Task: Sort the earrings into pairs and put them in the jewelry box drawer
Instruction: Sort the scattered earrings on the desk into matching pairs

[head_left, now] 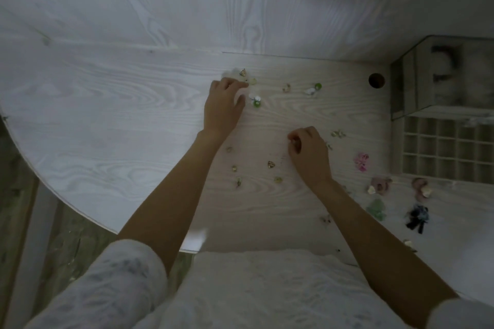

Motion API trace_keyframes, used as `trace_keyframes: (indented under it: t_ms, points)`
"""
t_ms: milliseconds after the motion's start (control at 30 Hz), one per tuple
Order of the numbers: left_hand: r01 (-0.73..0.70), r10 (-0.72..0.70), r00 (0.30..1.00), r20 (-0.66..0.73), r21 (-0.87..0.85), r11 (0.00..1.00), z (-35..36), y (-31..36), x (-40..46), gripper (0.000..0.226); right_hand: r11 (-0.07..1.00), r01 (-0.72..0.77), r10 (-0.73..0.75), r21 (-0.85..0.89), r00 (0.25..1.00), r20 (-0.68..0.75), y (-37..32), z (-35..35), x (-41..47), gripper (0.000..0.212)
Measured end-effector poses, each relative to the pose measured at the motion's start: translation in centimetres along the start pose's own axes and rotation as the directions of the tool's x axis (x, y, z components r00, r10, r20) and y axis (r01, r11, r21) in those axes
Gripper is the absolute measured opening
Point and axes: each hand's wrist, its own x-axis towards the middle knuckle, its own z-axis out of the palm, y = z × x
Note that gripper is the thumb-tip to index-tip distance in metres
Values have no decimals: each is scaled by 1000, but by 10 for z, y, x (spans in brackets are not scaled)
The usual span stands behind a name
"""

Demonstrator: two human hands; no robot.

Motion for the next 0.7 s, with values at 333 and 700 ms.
trace_keyframes:
  t_ms: [333,700]
  points:
    - [-133,126,991,47,245,960,17,13,49,8,995,-82,80,-52,996,-37,3,-3,7,9]
    - [-415,331,890,315,251,875,38,60,21,4,972,-232,233,26,968,-97,-7,-2,42,17]
